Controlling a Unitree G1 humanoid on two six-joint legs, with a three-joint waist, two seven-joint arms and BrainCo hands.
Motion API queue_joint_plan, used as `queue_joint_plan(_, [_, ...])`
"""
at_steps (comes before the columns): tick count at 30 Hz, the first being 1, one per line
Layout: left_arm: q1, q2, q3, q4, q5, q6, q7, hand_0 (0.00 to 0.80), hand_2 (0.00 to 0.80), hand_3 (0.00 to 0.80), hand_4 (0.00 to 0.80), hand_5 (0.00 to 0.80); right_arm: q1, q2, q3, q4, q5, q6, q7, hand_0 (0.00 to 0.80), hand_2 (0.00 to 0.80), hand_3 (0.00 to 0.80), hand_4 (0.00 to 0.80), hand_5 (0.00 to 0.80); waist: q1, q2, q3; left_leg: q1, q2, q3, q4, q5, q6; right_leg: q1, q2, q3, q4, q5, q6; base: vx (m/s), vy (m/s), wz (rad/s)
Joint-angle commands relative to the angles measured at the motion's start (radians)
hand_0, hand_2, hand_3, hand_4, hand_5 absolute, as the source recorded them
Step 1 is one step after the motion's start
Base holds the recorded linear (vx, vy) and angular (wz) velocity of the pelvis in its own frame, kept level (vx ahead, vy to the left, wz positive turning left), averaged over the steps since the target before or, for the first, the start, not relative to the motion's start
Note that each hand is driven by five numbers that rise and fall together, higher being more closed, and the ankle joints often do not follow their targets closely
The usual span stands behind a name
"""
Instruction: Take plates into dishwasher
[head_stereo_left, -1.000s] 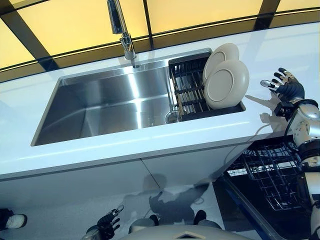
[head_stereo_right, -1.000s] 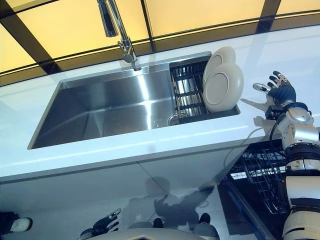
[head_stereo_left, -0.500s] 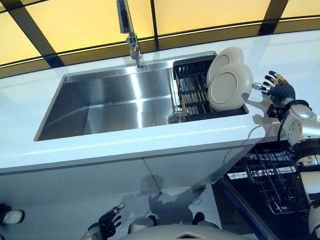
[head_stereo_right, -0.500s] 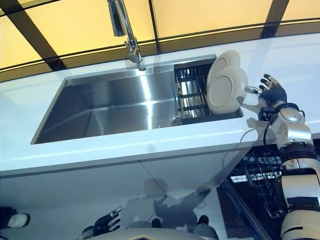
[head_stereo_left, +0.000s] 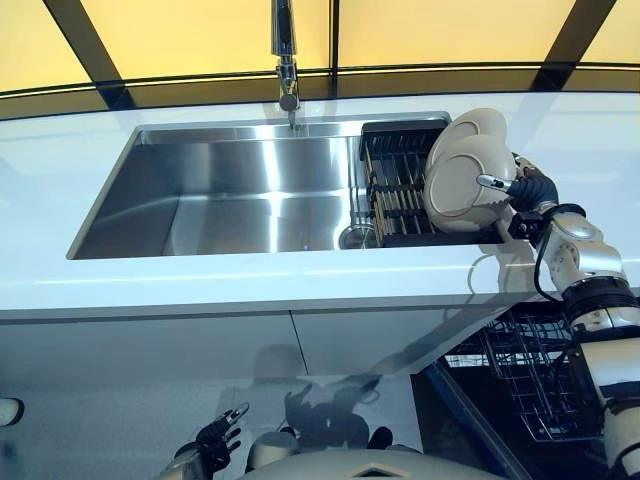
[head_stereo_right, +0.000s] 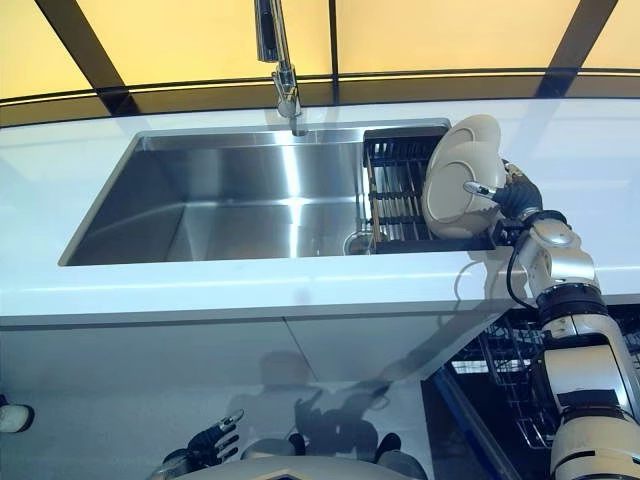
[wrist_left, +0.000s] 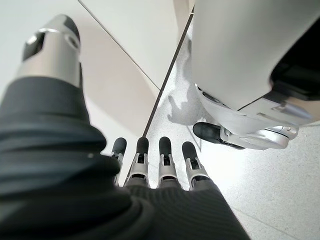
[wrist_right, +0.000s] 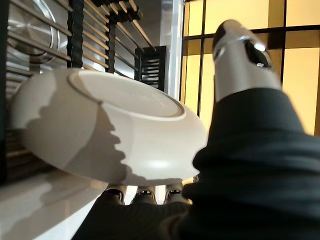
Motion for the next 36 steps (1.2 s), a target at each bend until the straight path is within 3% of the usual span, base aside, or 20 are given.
queue_joint_plan(1, [-0.051, 0.042, -0.081, 0.041, -0.02, -0.017, 0.01, 0.0, 0.0, 0.0, 0.0, 0.0, -0.132, 0.013, 0.052, 0.022, 0.024, -0.015, 0.003, 0.0, 0.0, 0.0, 0.0, 0.0, 0.023, -0.056, -0.026, -0.026, -0.033, 0.019, -0.006, -0.007, 0.005, 0.073, -0.046, 0.001, 0.033, -0.112, 0.068, 0.0, 0.0, 0.0])
queue_joint_plan(8, [-0.047, 0.046, -0.08, 0.038, -0.025, -0.02, 0.012, 0.0, 0.0, 0.0, 0.0, 0.0, -0.126, 0.022, 0.052, 0.038, 0.008, 0.006, 0.027, 0.0, 0.0, 0.0, 0.0, 0.0, 0.026, -0.053, -0.018, -0.028, -0.035, 0.017, -0.009, -0.006, 0.007, 0.072, -0.046, 0.0, 0.028, -0.107, 0.069, 0.0, 0.0, 0.0])
queue_joint_plan(9, [-0.047, 0.046, -0.08, 0.038, -0.025, -0.021, 0.012, 0.0, 0.0, 0.0, 0.0, 0.0, -0.126, 0.023, 0.053, 0.042, -0.001, 0.003, 0.029, 0.056, 0.056, 0.056, 0.056, 0.056, 0.027, -0.052, -0.018, -0.028, -0.036, 0.017, -0.009, -0.006, 0.006, 0.071, -0.046, 0.0, 0.028, -0.107, 0.07, 0.0, 0.0, 0.0])
queue_joint_plan(11, [-0.044, 0.047, -0.078, 0.037, -0.027, -0.023, 0.007, 0.0, 0.0, 0.0, 0.0, 0.0, -0.131, 0.018, 0.062, 0.053, -0.054, -0.01, 0.016, 0.759, 0.759, 0.759, 0.759, 0.759, 0.028, -0.05, -0.018, -0.03, -0.036, 0.016, -0.01, -0.005, 0.005, 0.071, -0.046, 0.0, 0.025, -0.106, 0.07, 0.0, 0.0, 0.0])
queue_joint_plan(12, [-0.043, 0.047, -0.077, 0.037, -0.026, -0.023, 0.007, 0.0, 0.0, 0.0, 0.0, 0.0, -0.132, 0.017, 0.065, 0.053, -0.059, -0.012, 0.011, 0.8, 0.8, 0.8, 0.8, 0.8, 0.028, -0.05, -0.018, -0.03, -0.036, 0.016, -0.01, -0.004, 0.005, 0.071, -0.046, 0.0, 0.025, -0.106, 0.07, 0.0, 0.0, 0.0])
queue_joint_plan(22, [-0.047, 0.046, -0.075, 0.028, -0.031, -0.019, 0.016, 0.0, 0.0, 0.0, 0.0, 0.0, -0.159, -0.019, 0.101, 0.044, -0.149, -0.002, -0.038, 0.8, 0.8, 0.8, 0.8, 0.8, 0.025, -0.056, -0.02, -0.027, -0.034, 0.02, -0.01, -0.005, 0.005, 0.072, -0.044, 0.0, 0.025, -0.106, 0.071, 0.0, 0.0, 0.0])
queue_joint_plan(36, [-0.054, 0.05, -0.075, 0.025, -0.033, -0.013, 0.022, 0.0, 0.0, 0.0, 0.0, 0.0, -0.195, -0.073, 0.12, -0.004, -0.121, -0.01, -0.026, 0.8, 0.8, 0.8, 0.8, 0.8, 0.016, -0.069, -0.026, -0.022, -0.033, 0.025, -0.008, -0.011, 0.007, 0.071, -0.044, 0.01, 0.026, -0.104, 0.075, 0.0, 0.0, 0.0])
